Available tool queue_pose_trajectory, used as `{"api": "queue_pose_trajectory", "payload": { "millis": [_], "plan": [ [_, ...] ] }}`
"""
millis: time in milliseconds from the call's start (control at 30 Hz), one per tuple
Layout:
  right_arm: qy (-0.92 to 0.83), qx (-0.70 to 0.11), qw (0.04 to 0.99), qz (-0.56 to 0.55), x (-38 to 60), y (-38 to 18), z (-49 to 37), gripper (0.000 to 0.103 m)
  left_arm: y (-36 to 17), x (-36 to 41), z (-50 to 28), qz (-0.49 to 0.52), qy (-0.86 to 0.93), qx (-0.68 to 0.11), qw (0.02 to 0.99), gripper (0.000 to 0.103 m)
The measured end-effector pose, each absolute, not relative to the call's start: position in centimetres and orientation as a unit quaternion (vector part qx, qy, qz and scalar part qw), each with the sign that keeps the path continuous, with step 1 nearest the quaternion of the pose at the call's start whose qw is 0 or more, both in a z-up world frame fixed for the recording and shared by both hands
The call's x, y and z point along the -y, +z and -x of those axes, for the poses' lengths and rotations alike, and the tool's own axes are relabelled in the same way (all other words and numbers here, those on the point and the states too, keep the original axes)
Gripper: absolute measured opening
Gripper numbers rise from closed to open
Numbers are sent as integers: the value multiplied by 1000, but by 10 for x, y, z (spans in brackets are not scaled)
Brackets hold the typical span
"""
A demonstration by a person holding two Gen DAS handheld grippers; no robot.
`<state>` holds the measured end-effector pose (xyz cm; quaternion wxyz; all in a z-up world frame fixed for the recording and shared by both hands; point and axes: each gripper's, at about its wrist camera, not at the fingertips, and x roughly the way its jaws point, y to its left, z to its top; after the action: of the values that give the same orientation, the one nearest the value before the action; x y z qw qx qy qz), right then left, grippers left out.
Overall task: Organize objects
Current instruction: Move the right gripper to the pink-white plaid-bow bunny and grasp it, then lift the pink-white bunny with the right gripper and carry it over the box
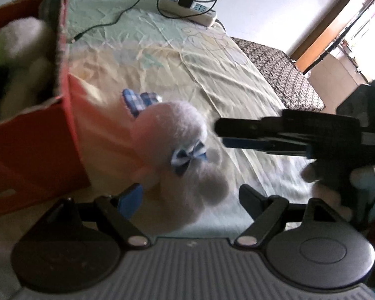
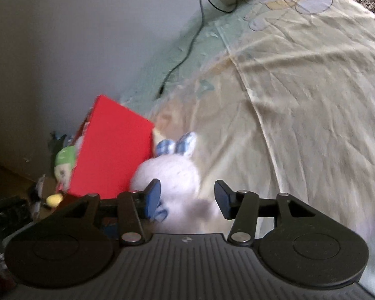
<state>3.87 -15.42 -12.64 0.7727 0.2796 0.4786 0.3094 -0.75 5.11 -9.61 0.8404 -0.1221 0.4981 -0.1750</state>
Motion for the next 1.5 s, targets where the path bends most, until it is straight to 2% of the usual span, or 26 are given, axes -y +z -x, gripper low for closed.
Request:
{"api": "queue_pose_trajectory", "payload": {
  "millis": [267, 500, 867, 1133, 1367, 1500],
  "plan": [
    [360, -515, 701, -337, 125, -150, -42, 53, -112, -36, -7, 104, -170, -512, 836, 85],
    [370, -502, 711, -326, 127, -140, -26, 45, -104, -34, 4, 84, -183, -501, 842, 86],
    [379, -406, 765, -325, 145, -76, 5, 44, -43, -20, 34, 42, -236, -419, 876, 86],
    [430, -324, 785, -306, 109, -25, 8, 44, 13, -71, 45, 63, -217, -331, 916, 86],
    [456, -313, 788, -271, 53, -14, -4, 43, 19, -123, 41, 66, -169, -310, 933, 86],
    [446, -333, 793, -247, 20, -23, -15, 40, 8, -150, 33, 77, -143, -323, 932, 85]
  ]
}}
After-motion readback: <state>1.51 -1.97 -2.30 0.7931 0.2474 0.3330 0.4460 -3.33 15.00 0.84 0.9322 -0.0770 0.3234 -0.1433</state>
